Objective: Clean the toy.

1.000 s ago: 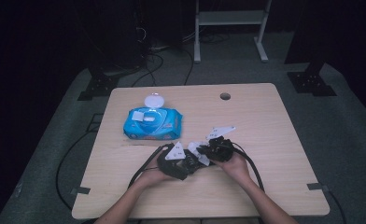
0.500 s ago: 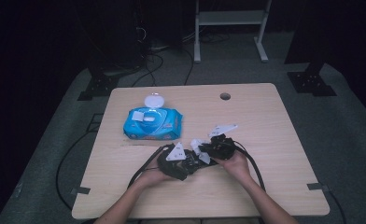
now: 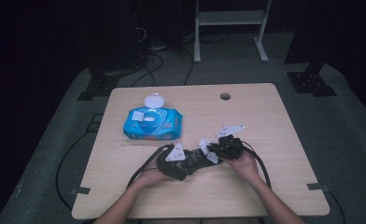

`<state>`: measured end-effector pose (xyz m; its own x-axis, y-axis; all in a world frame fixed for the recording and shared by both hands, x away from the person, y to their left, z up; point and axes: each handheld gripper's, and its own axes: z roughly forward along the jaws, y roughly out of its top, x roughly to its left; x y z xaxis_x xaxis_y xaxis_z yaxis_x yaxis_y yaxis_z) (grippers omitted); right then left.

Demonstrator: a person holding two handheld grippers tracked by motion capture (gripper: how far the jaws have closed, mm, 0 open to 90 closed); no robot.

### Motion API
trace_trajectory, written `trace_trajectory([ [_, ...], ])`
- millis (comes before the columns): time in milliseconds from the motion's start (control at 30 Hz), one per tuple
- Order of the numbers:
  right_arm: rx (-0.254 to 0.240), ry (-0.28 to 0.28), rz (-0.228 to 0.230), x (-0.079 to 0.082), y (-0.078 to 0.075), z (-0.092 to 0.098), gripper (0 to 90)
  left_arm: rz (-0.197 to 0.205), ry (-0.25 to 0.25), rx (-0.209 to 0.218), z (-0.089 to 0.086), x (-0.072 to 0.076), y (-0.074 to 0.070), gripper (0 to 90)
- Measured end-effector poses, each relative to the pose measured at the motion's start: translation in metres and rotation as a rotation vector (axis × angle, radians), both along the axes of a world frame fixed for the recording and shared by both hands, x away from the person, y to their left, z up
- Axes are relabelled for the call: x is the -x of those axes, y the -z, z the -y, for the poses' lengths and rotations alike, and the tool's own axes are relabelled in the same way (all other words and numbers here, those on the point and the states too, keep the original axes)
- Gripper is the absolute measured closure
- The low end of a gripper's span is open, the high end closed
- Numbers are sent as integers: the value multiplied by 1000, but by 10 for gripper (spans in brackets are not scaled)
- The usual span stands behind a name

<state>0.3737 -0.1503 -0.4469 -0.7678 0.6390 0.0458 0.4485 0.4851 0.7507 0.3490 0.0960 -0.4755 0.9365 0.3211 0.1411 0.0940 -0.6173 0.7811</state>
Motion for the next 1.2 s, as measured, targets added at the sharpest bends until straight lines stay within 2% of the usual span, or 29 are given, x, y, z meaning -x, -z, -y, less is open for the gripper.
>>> trace_trajectory([
  [67,1,15,-3,1,1,6,846,4,3,-2,0,0,0,243],
  [100,-22,22,-13,3,3,14,846,5,4,-4,1,0,-1,243],
  [133,-32,23,-17,5,3,13,846,7,5,-21,1,0,0,243],
  [233,-60,-8,-23,8,3,6,846,2,-1,-21,1,0,1,243],
  [267,-66,-61,-19,13,2,-8,845,0,-1,-22,1,1,1,243],
  [333,-35,-82,7,16,1,-14,845,3,2,-25,-1,1,1,243],
  [400,-32,-84,4,16,0,-13,845,2,5,-24,-2,1,0,243],
  [433,-25,-60,0,13,1,-3,845,4,6,-22,-2,1,0,243],
  [533,-3,-25,7,12,1,9,846,3,4,-15,-2,1,0,243],
  [600,-10,11,-22,12,3,24,846,6,4,-17,-2,1,0,243],
  [633,-10,11,-22,12,3,24,846,6,4,-17,-2,1,0,242],
  [667,-12,8,-27,13,3,25,845,5,3,-19,-1,1,0,242],
  [733,-56,-45,-45,18,2,18,845,-1,-1,-23,-1,1,1,243],
  [767,-56,-45,-45,18,2,18,845,-1,-1,-23,-1,1,1,243],
  [800,-53,-81,-41,22,1,9,845,-2,-3,-29,-1,1,2,243],
  [833,-53,-81,-41,22,1,9,845,-2,-3,-29,-1,1,2,243],
  [867,-23,-92,-17,24,0,7,845,-2,-2,-26,-2,1,2,243],
  [967,-19,-72,-25,21,1,13,845,3,-1,-17,-2,1,1,243],
  [1000,-16,-38,-32,19,2,23,845,3,2,-17,-2,1,1,243],
  [1067,-14,-29,-38,19,2,26,845,4,3,-18,-2,1,1,243],
  [1133,-19,-29,-36,21,2,29,846,1,4,-23,-2,0,2,243],
  [1200,-32,-62,-32,25,2,22,845,1,3,-34,-3,0,2,243],
])
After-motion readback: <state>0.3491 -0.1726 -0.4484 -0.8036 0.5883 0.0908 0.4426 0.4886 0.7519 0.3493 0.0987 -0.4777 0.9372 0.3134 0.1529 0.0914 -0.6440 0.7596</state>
